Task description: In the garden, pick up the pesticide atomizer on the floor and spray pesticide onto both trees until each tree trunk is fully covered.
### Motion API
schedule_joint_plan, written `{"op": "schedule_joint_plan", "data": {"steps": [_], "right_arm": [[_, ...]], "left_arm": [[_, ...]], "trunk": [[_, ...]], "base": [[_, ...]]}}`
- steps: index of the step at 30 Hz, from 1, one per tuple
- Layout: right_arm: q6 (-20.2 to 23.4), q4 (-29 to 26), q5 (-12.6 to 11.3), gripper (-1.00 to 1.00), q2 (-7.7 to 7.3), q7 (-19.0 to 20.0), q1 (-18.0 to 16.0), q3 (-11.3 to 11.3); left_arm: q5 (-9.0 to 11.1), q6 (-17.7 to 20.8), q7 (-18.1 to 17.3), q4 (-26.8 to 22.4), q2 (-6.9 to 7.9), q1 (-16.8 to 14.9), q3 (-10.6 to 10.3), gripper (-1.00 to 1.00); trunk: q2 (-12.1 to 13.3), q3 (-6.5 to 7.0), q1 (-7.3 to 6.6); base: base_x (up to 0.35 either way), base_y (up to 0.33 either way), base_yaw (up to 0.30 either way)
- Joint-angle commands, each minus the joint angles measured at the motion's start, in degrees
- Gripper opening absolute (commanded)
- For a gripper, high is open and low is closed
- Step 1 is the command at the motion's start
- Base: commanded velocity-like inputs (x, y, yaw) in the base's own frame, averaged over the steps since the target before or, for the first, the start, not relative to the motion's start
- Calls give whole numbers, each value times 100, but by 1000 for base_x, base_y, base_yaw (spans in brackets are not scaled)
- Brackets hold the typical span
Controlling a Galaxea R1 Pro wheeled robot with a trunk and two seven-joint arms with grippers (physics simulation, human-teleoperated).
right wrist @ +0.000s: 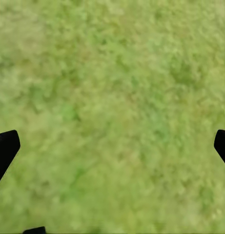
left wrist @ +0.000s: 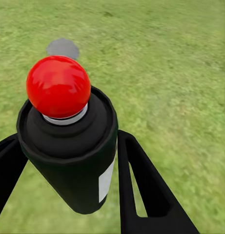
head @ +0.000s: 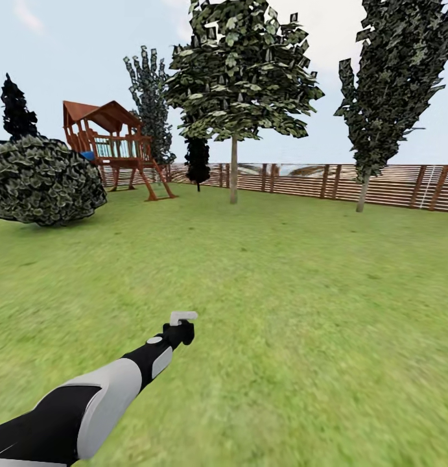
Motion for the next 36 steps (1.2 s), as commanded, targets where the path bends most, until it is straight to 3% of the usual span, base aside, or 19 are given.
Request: {"op": "schedule_joint_plan", "data": {"steps": [1,36], "right_arm": [[-29,20,-32,100,3,-5,-9,49],[-29,20,-32,100,3,-5,-3,49]], "left_arm": [[0,-19,-18,7,1,-6,12,-100],[0,-19,-18,7,1,-6,12,-100]], "trunk": [[-9,-10,6],[-9,-10,6]], "base": [[350,0,-30],[350,0,-1]]}}
